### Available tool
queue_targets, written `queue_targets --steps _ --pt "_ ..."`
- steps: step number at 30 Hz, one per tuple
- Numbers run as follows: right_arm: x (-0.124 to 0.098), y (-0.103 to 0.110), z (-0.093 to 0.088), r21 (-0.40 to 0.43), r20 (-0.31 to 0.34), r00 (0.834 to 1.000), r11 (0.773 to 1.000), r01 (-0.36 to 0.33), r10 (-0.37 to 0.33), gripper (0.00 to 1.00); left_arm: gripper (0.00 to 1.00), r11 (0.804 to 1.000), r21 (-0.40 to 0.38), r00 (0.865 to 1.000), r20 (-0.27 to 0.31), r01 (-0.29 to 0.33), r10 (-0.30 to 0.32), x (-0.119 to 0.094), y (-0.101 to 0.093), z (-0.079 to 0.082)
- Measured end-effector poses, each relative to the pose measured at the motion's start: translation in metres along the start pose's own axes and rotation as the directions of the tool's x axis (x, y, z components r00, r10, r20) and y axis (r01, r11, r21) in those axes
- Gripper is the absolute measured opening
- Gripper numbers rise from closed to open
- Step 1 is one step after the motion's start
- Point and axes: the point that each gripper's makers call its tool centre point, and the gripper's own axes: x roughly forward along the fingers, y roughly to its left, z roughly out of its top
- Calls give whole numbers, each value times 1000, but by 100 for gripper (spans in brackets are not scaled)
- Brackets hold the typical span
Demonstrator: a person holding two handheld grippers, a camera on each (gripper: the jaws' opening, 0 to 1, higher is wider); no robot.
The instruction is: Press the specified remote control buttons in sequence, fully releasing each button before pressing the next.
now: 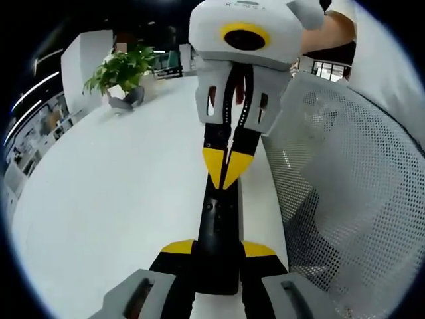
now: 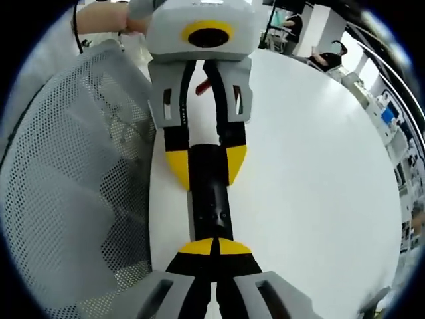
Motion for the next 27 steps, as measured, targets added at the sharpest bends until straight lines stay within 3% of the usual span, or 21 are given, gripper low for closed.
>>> queue_targets --steps 4,7,12,15,27 --pt "-1 -2 -2 19 3 1000 1000 -11 11 0 24 1000 3 1000 -1 0 0 1 0 1" --pt "-2 -2 -3 51 49 999 998 -26 24 0 24 1000 2 1000 8 1 -1 0 0 1" --pt "-4 0 -4 14 106 994 1000 -17 16 0 24 1000 -16 999 40 -3 4 0 0 0" --pt "-5 0 -4 50 126 991 998 -39 32 0 24 1000 -14 999 41 -4 5 0 0 1" --pt "-7 0 -11 63 109 994 998 -31 24 0 24 999 -32 997 78 -13 16 0 0 1"
